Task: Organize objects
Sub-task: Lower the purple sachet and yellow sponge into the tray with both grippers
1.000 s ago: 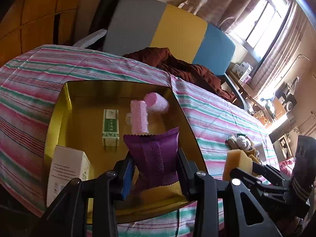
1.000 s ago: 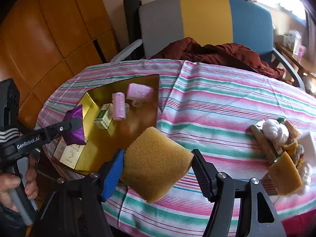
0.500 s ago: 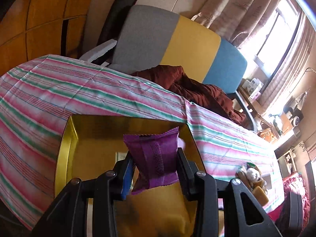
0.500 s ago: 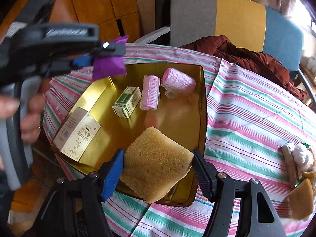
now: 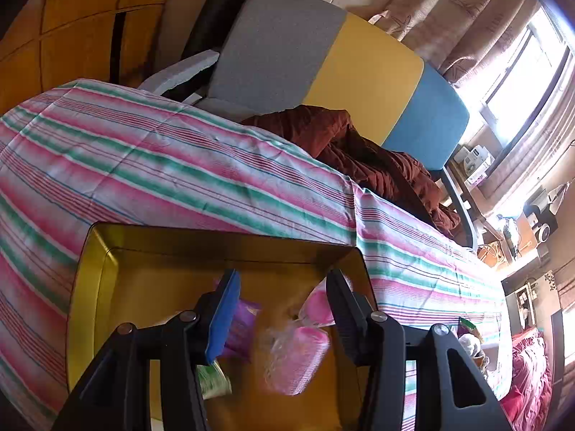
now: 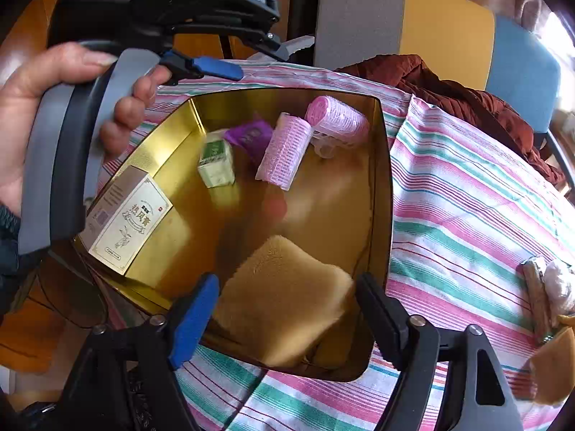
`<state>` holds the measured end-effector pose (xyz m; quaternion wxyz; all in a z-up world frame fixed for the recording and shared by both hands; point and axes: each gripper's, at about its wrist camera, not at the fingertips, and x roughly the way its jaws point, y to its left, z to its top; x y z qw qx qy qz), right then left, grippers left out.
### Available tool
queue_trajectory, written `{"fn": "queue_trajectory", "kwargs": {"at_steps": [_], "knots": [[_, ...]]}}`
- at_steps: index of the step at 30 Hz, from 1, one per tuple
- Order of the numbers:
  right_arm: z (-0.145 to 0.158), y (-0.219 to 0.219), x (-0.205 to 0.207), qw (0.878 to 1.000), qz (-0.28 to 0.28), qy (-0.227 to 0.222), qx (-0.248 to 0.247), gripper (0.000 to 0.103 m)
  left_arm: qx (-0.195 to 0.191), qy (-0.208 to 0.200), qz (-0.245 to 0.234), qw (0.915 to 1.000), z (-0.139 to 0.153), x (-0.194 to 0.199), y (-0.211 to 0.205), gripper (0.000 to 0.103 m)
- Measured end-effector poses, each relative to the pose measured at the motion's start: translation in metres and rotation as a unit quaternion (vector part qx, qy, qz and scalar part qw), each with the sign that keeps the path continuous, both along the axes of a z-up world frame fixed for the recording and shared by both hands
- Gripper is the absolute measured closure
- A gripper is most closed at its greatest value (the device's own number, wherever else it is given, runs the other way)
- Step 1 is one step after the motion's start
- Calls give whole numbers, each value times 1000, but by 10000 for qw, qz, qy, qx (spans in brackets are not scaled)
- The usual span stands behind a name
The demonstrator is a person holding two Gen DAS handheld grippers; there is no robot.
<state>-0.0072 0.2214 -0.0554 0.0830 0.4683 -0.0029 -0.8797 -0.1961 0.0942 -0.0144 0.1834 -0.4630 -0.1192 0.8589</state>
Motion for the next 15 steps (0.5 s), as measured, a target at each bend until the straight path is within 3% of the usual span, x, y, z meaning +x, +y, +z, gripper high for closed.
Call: {"fn": "queue_trajectory", "kwargs": {"at_steps": [7, 15], "knots": [[6, -4, 9, 9999, -14, 146, 59, 12, -90, -64, 195, 9997, 0, 27, -21, 53], [24, 9, 23, 9985, -340, 417, -123, 4, -357, 353, 40, 9987, 12, 79, -21, 52]]}}
